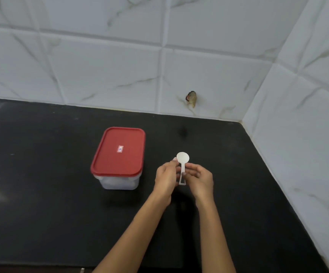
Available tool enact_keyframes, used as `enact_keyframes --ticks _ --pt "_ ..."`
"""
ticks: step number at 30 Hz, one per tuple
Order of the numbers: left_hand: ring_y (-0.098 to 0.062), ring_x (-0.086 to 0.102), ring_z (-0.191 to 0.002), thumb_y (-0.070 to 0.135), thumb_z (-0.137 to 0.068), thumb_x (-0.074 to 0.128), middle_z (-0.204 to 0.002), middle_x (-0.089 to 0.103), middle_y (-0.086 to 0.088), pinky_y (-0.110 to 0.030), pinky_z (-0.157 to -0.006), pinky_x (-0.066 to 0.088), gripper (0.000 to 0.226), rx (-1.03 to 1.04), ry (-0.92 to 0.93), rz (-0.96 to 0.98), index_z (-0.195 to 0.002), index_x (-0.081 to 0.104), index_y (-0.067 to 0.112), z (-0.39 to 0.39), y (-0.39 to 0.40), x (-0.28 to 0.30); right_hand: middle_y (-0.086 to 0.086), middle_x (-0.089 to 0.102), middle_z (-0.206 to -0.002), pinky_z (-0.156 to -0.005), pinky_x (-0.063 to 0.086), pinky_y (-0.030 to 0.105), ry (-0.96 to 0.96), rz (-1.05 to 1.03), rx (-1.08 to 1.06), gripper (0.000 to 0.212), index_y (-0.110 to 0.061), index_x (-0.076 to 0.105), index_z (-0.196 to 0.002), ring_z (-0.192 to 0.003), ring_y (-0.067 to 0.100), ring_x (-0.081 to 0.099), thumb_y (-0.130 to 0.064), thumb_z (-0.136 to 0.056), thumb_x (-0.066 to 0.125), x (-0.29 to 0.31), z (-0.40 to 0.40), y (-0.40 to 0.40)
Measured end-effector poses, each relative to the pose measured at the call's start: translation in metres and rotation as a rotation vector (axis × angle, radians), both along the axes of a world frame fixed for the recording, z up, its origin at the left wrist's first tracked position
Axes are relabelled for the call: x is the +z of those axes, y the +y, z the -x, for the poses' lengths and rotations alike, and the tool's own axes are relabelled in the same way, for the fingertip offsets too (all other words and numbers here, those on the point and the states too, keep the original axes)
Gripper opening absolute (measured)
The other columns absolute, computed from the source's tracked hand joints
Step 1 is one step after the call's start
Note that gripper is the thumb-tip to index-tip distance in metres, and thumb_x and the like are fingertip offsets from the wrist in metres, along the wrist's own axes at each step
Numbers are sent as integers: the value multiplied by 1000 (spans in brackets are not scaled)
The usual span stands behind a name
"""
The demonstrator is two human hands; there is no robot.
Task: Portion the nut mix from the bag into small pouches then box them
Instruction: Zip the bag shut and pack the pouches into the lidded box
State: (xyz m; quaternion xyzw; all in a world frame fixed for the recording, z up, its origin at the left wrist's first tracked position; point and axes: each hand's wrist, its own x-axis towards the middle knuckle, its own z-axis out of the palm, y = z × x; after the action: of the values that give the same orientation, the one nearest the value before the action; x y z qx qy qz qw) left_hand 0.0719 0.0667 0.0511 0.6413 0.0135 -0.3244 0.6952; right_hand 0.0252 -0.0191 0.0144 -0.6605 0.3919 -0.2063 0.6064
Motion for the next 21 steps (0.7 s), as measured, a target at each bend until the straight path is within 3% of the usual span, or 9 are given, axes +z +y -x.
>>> enact_keyframes --ticks 4,11,16,21 --pt "-25 66 -99 14 -96 46 -102 69 -10 -40 -90 54 17 53 9 -58 -91 62 16 -17 12 -12 -5 72 -87 -81 57 31 17 -30 41 29 -26 66 -88 -85 9 69 1 -82 64 -6 -20 17" --pt "-16 56 -99 8 -97 39 -121 59 -9 -25 -77 48 33 70 -30 -157 -128 51 7 -27 23 -21 -1 73 -87 -82 58 36 94 -61 83 25 -21 69 -92 -85 13 70 1 -79 68 -22 -40 35" --pt "-15 53 -105 4 -97 38 -114 53 -3 -28 -94 45 41 35 -60 -198 -137 43 10 -25 25 -24 3 73 -86 -70 57 27 99 -65 93 22 -16 68 -94 -80 14 71 1 -79 67 -24 -47 42" --pt "-19 50 -124 4 -95 41 -138 50 -7 -32 -104 43 47 4 -54 -216 -142 38 13 -26 29 -29 0 73 -83 -71 56 27 115 -37 89 23 -13 69 -97 -78 13 70 0 -78 66 -28 -53 46"
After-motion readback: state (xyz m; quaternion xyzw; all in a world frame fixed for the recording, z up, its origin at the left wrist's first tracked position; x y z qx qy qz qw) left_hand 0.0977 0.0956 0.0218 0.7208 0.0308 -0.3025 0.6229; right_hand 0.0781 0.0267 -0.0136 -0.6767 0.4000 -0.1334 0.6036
